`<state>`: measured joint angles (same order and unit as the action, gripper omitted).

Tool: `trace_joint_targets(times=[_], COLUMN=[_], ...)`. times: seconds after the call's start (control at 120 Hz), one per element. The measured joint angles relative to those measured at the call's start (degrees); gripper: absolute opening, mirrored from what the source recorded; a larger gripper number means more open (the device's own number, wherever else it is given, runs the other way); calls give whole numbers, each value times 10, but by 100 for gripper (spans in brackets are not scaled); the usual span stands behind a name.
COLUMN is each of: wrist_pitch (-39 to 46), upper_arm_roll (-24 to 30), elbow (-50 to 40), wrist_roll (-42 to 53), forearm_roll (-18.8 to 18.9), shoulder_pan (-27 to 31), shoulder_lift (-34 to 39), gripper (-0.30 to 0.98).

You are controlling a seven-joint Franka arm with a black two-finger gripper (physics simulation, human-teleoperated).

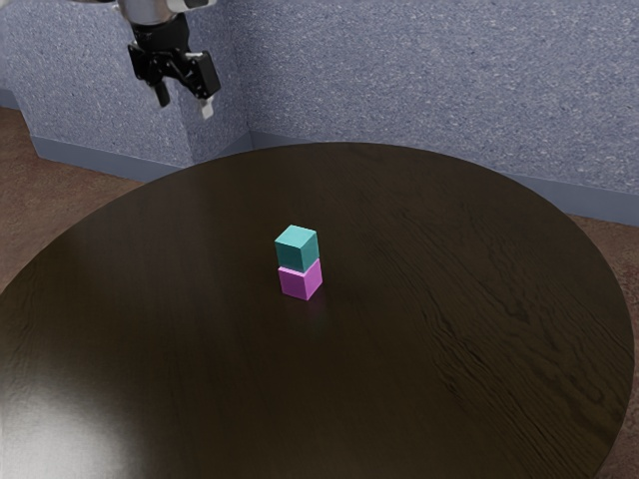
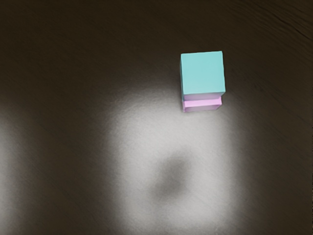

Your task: Pick up the blue block with one arm, and put the blue block on the table with one arm

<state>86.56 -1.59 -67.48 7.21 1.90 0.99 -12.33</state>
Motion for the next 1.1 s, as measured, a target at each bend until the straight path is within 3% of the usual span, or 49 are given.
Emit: trace_joint_targets(times=[0.108, 0.25, 0.383, 0.683, 1.1], wrist_pitch=[5, 55, 94, 158, 194], upper_arm_roll=[2, 17, 24, 13, 1], elbow=[-17, -162, -116, -77, -18], wrist_roll=[1, 1, 9, 3, -37], forearm_roll=[0, -8, -23, -80, -87], shoulder_pan=[-1, -5, -16, -14, -12], shoulder_lift=[17, 95, 2, -124, -237], gripper=[69, 69, 69, 69, 69])
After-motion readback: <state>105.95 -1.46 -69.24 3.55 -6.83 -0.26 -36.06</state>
